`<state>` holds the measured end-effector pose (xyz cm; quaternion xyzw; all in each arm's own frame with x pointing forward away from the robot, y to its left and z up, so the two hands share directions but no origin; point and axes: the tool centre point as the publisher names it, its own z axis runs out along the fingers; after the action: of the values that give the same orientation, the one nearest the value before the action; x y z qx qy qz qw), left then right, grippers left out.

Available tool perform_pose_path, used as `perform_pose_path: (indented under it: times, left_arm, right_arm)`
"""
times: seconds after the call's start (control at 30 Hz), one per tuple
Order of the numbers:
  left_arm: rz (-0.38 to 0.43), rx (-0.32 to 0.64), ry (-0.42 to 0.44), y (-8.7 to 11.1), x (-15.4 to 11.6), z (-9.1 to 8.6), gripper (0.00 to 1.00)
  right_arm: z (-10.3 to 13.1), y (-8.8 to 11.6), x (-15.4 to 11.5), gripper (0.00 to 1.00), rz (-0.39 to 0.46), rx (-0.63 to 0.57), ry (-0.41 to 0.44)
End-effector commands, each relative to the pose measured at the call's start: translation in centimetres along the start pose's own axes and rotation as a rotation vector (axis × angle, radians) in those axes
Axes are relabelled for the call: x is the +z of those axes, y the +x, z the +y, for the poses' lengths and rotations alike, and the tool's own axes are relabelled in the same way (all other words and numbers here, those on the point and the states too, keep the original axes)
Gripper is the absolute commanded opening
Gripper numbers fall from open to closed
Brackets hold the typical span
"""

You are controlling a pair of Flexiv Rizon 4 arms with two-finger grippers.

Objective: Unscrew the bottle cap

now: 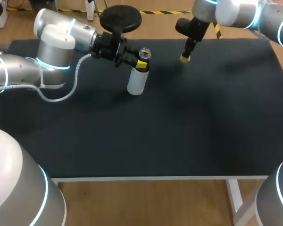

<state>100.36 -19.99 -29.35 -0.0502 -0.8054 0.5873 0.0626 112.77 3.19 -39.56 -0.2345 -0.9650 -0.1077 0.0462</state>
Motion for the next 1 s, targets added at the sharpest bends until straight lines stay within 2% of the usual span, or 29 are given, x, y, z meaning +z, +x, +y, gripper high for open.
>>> perform_pose_path:
  times: [0.03,0.17,0.2,0.23,0.27,0.3,1.0]
  left_arm:
    - [0.001,0.000,0.001,-0.09,0.05,0.11,0.00]
    - [0.001,0.000,0.001,-0.09,0.05,0.11,0.00]
    - [0.001,0.000,0.001,-0.09,0.05,0.11,0.00]
    - [0.001,0.000,0.001,-0.09,0.05,0.11,0.00]
    - [0.001,0.000,0.001,-0.09,0.05,0.11,0.00]
    - [0.001,0.000,0.001,-0.09,0.05,0.11,0.00]
    - [0.001,0.000,0.001,-0.09,0.05,0.11,0.00]
  right_arm:
    - [0.32,-0.58,0.48,0.00,0.016,0.003,0.006]
    - [0.26,-0.72,0.49,0.00,0.022,0.012,0.005]
    - [0.26,-0.73,0.48,0.06,0.022,0.013,0.005]
    - [0.27,-0.72,0.47,0.47,0.022,0.014,0.005]
    - [0.27,-0.71,0.45,0.95,0.022,0.015,0.005]
    - [0.28,-0.70,0.44,1.00,0.022,0.015,0.005]
    - [0.37,-0.76,-0.09,1.00,0.002,0.016,-0.022]
